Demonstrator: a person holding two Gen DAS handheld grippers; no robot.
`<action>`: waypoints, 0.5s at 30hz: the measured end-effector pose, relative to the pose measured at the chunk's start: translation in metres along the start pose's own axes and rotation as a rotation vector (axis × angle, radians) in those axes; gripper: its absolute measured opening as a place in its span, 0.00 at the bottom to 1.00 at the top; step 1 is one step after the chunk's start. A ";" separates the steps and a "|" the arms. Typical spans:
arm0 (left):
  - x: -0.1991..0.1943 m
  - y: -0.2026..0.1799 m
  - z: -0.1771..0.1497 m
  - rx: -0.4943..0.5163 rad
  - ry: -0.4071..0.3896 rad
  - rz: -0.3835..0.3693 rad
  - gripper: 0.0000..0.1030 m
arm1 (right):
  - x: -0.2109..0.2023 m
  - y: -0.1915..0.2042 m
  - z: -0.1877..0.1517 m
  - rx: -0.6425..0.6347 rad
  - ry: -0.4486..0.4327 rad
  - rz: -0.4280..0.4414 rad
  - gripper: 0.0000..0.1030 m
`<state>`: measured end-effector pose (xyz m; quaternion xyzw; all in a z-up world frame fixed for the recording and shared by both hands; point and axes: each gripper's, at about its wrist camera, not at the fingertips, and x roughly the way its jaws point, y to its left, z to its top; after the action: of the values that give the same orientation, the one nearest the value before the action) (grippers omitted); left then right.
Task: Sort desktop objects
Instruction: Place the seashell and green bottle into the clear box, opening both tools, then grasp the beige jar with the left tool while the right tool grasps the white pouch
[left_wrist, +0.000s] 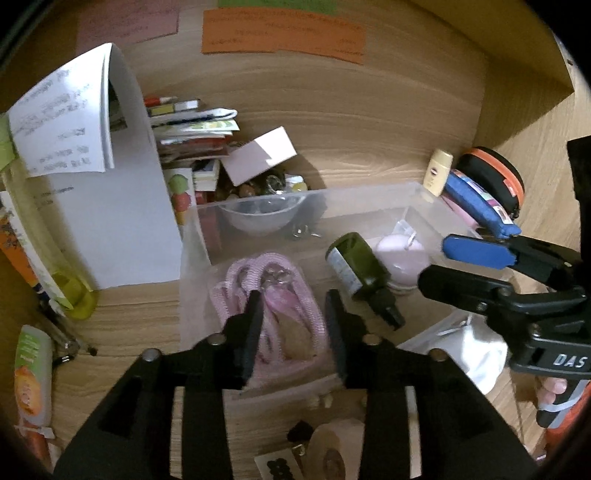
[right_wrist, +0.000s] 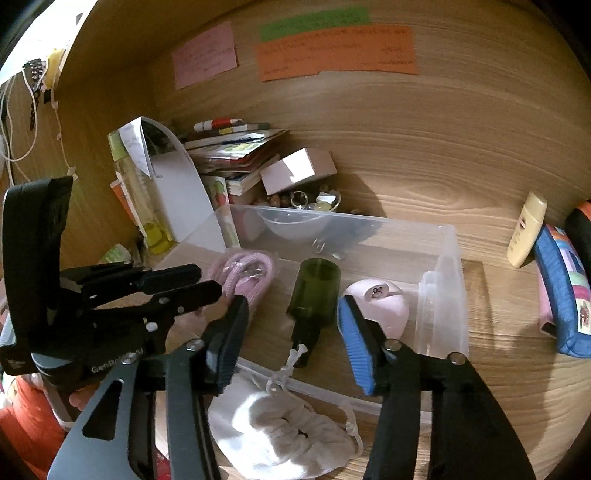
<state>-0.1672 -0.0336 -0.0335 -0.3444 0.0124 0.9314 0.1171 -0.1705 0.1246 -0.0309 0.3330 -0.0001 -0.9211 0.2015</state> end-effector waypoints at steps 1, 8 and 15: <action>-0.001 0.000 0.000 -0.002 -0.004 0.002 0.39 | -0.001 0.000 0.000 0.000 -0.005 -0.002 0.53; -0.013 -0.001 0.001 0.003 -0.071 0.043 0.67 | -0.014 -0.002 0.000 -0.007 -0.067 -0.028 0.76; -0.020 -0.002 0.000 0.008 -0.121 0.091 0.85 | -0.016 -0.005 0.001 -0.009 -0.090 -0.086 0.82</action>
<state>-0.1516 -0.0356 -0.0203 -0.2861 0.0246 0.9548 0.0764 -0.1616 0.1354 -0.0213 0.2900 0.0093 -0.9430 0.1631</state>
